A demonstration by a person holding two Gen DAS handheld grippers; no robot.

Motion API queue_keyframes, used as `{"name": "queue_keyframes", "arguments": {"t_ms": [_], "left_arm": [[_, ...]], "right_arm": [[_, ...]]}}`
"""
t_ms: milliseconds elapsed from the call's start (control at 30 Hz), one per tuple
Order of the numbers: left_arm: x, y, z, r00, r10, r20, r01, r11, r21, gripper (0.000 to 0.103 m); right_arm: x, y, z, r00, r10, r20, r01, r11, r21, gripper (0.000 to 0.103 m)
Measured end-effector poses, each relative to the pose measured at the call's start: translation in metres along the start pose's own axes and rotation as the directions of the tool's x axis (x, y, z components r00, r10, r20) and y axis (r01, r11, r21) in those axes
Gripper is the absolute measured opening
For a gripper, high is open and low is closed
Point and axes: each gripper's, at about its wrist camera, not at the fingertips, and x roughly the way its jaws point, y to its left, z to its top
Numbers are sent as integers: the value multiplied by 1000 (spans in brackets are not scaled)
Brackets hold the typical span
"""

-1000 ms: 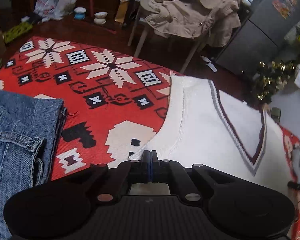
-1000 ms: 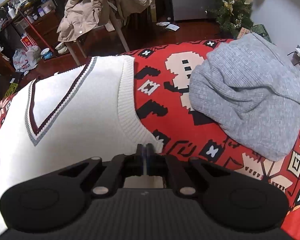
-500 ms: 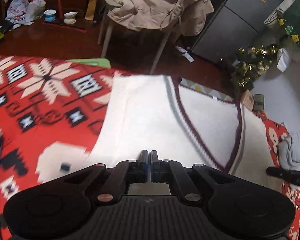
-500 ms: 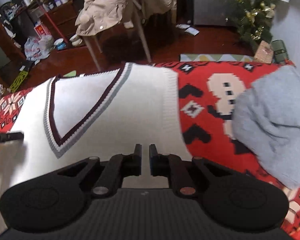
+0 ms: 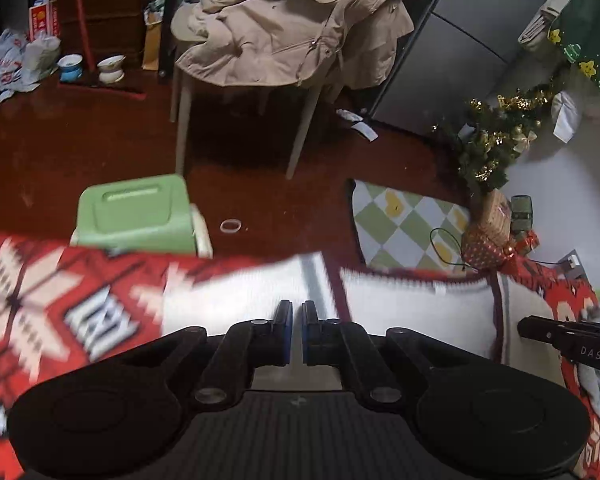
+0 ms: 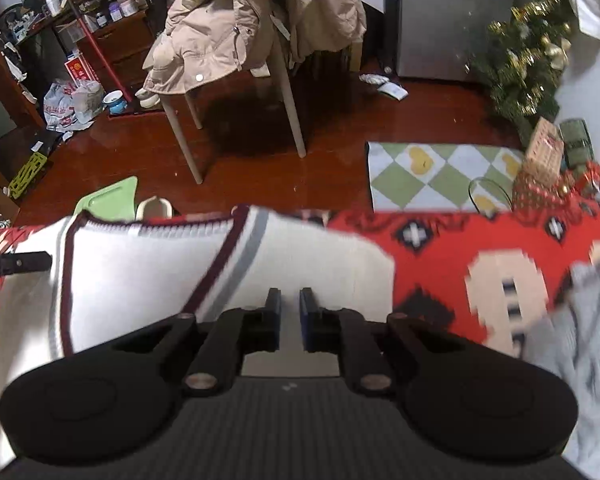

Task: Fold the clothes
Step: 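Grasp the vest's hem edge with both grippers and lift it, then hold the hem with both grippers and raise the vest off the blanket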

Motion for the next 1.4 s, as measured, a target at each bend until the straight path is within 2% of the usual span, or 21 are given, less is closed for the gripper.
{"name": "queue_keyframes", "arguments": {"t_ms": [200,300,500,600,667,900,1067,1167,1300,1400], "left_arm": [[9,-4,18,1000,-2,12,2,1000,18,4],[0,-11,19,999,-32,20,32,999,8,5],[1,-43,-1,992,-115,-51,118,990,76,5],[13,-50,-8,990,-127,-67,132,988,85,5],[21,-52,-9,988,-141,-62,145,986,79,5],[32,-54,8,989,-144,-34,146,988,50,5],[14,-55,3,986,-164,-19,165,986,29,5],[11,-56,-7,984,-173,-43,174,984,38,5],[19,-53,-12,988,-148,-53,151,987,51,3],[24,-50,-3,990,-134,-38,135,990,42,3]], "right_arm": [[12,5,20,1000,4,18,-4,999,-35,11],[12,9,27,1000,10,23,-9,999,-44,13],[2,43,16,992,125,2,-124,987,-103,13],[9,63,11,987,158,-18,-159,976,-150,11],[21,69,11,987,159,-26,-161,977,-139,10],[43,71,30,989,148,11,-145,983,-116,10],[32,72,27,987,162,6,-160,980,-117,10],[22,76,19,980,196,-11,-196,973,-119,11],[31,90,13,982,187,-29,-190,967,-172,10],[43,87,23,979,202,-4,-202,972,-117,8]]}}
